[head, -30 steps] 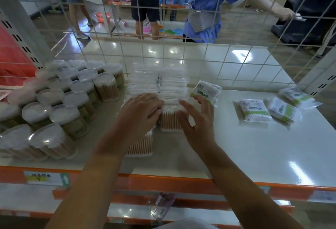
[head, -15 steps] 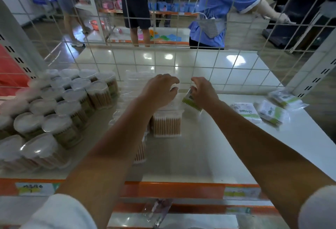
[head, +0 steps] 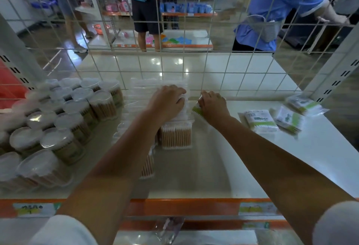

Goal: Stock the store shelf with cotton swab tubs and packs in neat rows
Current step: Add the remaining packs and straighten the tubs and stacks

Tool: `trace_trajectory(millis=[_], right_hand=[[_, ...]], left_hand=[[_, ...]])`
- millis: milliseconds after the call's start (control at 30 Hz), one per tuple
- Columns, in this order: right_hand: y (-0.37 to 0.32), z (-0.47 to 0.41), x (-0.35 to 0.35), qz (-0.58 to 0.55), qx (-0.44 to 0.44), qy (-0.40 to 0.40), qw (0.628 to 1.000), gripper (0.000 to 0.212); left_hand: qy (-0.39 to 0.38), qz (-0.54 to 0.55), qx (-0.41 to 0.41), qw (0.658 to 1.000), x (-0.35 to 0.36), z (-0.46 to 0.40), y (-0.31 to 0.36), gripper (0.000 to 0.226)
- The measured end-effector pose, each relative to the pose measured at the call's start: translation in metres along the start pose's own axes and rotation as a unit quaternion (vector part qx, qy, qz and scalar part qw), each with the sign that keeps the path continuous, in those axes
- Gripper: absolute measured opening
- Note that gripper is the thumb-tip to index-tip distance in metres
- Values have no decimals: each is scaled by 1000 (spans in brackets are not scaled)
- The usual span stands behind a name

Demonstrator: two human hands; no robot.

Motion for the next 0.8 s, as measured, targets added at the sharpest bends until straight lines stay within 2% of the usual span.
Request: trace_trajectory(millis=[200,333,400,533,633,800], right_hand=[[-1,3,-3,-26,1,32,999,40],[2,7,-16,-94,-1,69,993,37],[4,11,-25,-163,7,83,983,36],[10,20,-42,-299,40,76,950,43],[16,33,-56,-370,65,96,922,37],[12,65,-83,-494,80,182,846,30]], left_hand=[[6,16,-1,1000,0,2,-1,35],[39,41,-3,998,-6,5,-2,37],[71,67,-1,995,-14,7,-3,35],[120,152,2,981,-31,15,-3,32],[139,236,1,962,-40,26,-2,30],[105,378,-31,919,-31,42,9,30]])
Point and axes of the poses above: each hand's wrist, its own z-axis away from the middle knuckle, its own x-axis out of the palm, y = z × x, the point moved 7 cm from there along -z, towards the middle knuckle, and after that the axes turned 6 degrees about -y, right-handed, at the moved point
